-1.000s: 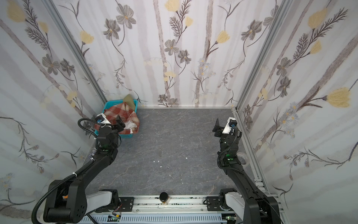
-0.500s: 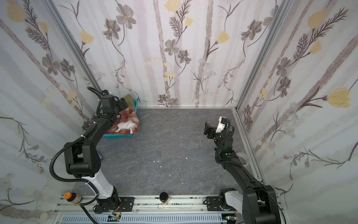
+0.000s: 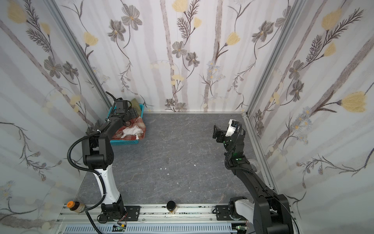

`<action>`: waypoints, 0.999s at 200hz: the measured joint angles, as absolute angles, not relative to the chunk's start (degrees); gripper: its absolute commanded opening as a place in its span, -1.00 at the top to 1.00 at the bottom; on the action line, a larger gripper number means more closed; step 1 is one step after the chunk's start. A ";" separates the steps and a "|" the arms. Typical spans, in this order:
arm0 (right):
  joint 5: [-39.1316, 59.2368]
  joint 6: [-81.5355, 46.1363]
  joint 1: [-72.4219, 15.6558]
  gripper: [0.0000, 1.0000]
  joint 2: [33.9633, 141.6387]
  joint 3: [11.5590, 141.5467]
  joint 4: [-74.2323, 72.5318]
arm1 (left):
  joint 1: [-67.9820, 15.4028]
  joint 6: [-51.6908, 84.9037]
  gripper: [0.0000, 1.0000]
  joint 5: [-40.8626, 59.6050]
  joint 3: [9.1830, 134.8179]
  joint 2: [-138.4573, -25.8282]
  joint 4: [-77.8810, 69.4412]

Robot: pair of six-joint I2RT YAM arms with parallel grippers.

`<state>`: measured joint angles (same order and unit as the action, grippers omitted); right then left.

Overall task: Fold and stack the skirts
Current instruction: 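Grasp the red plaid skirt with the left gripper and lift it, then carry the plaid skirt out of the basket and lay it on the table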

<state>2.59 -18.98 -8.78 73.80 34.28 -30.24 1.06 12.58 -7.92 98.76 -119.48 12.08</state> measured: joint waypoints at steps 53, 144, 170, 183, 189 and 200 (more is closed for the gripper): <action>2.52 -19.62 -8.78 -0.78 72.90 34.50 -29.17 | 1.13 12.21 1.00 -7.33 98.76 -119.92 12.53; 2.37 -20.18 -8.78 -0.78 65.17 34.09 -26.44 | -2.00 12.62 1.00 -2.68 101.51 -99.72 14.83; 2.39 -20.80 -8.78 -0.79 62.02 32.75 -25.96 | -5.85 12.16 1.00 -1.23 104.29 -93.65 15.05; 2.42 -20.95 -8.78 -0.79 60.73 32.51 -25.85 | -7.60 12.12 1.00 -0.05 106.26 -91.29 14.92; 2.42 -20.97 -8.78 -0.79 60.14 32.45 -25.82 | -8.23 12.12 1.00 0.71 107.18 -90.45 14.87; 2.44 -21.26 -8.78 -0.79 59.18 32.34 -25.65 | -9.41 12.21 1.00 1.72 109.03 -89.23 14.79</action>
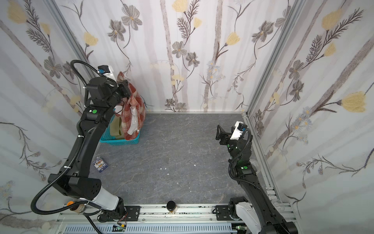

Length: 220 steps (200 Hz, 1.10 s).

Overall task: Fold and stack the skirts
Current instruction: 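Carry the plaid skirt out of the basket and lay it on the table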

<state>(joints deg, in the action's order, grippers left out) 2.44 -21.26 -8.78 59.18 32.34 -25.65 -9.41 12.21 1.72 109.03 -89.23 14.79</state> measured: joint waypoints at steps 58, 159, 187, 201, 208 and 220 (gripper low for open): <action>3.25 -22.50 -8.86 -0.80 55.42 31.81 -25.06 | -19.07 16.53 1.00 11.62 117.27 -90.19 14.76; 1.91 -22.00 -8.88 -0.82 52.16 30.83 -21.89 | -32.29 24.12 1.00 19.68 132.51 -112.14 15.33; 1.08 -21.76 -8.88 -0.83 51.46 30.83 -20.47 | -33.41 26.33 1.00 22.39 132.29 -112.68 14.35; 1.08 -21.39 -8.88 -0.83 51.46 30.83 -20.47 | -33.87 27.00 1.00 22.59 125.78 -109.84 12.80; 1.08 -21.39 -8.88 -0.82 51.55 30.81 -20.47 | -34.13 27.16 1.00 22.04 120.36 -107.48 11.92; 1.10 -21.43 -8.88 -0.82 52.05 30.59 -20.84 | -34.46 27.68 1.00 20.34 107.50 -102.00 8.16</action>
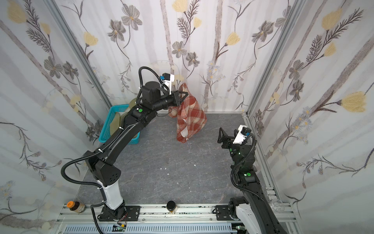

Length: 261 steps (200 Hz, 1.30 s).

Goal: Fold and stack the skirts

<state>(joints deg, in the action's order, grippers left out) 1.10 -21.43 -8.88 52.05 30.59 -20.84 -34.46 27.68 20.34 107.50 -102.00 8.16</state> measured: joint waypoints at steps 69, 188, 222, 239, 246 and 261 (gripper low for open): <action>2.61 -23.51 -9.78 -0.78 59.35 29.04 -22.11 | -33.26 34.59 -0.38 7.94 50.26 -73.10 -6.70; -0.58 -25.74 -15.11 0.68 97.12 51.83 -13.69 | -32.88 35.86 -0.17 2.39 48.84 -74.63 2.37; -0.60 -29.36 -18.55 0.73 103.55 52.42 -11.00 | -34.09 37.63 -0.13 3.55 48.03 -79.92 2.33; -0.73 -31.33 -20.38 0.76 105.60 52.38 -10.39 | -34.24 38.22 -0.11 3.66 47.48 -81.19 2.33; -0.86 -31.88 -21.17 0.76 106.26 52.27 -10.39 | -34.28 38.41 -0.11 3.66 47.31 -81.60 2.22; -1.21 -32.84 -22.68 0.79 107.48 52.16 -10.15 | -34.37 38.83 -0.10 3.68 47.09 -82.67 1.91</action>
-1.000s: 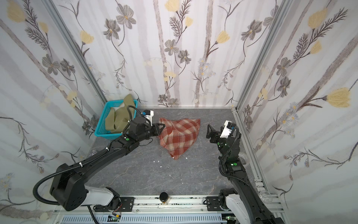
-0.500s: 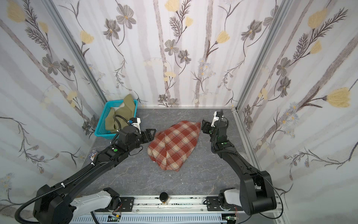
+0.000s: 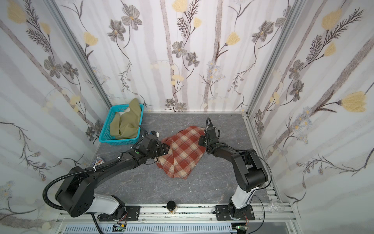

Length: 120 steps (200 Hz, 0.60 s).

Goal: Fold and stack the skirts

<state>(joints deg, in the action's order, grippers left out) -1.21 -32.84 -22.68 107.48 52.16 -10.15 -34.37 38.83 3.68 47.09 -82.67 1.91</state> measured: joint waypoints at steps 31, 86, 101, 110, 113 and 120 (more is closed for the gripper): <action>-1.28 -35.33 -23.59 0.83 108.99 50.28 -10.15 | -34.39 38.98 -0.09 3.05 46.92 -85.41 1.80; -0.82 -38.11 -26.46 0.46 105.86 45.67 -10.55 | -34.39 37.30 -0.27 1.28 48.01 -86.96 1.54; -0.82 -38.13 -26.83 0.11 101.80 44.16 -10.52 | -34.39 35.94 -0.34 1.32 47.97 -83.13 1.65; -0.71 -38.06 -27.14 -0.01 99.20 42.65 -11.44 | -34.39 35.86 -0.37 1.61 47.79 -80.49 1.72; -0.64 -38.04 -27.24 -0.05 98.17 42.02 -11.46 | -34.39 35.70 -0.38 1.72 47.72 -79.75 1.74; -0.60 -38.09 -27.42 -0.11 96.33 40.69 -11.11 | -34.39 35.18 -0.40 1.91 47.57 -78.06 1.98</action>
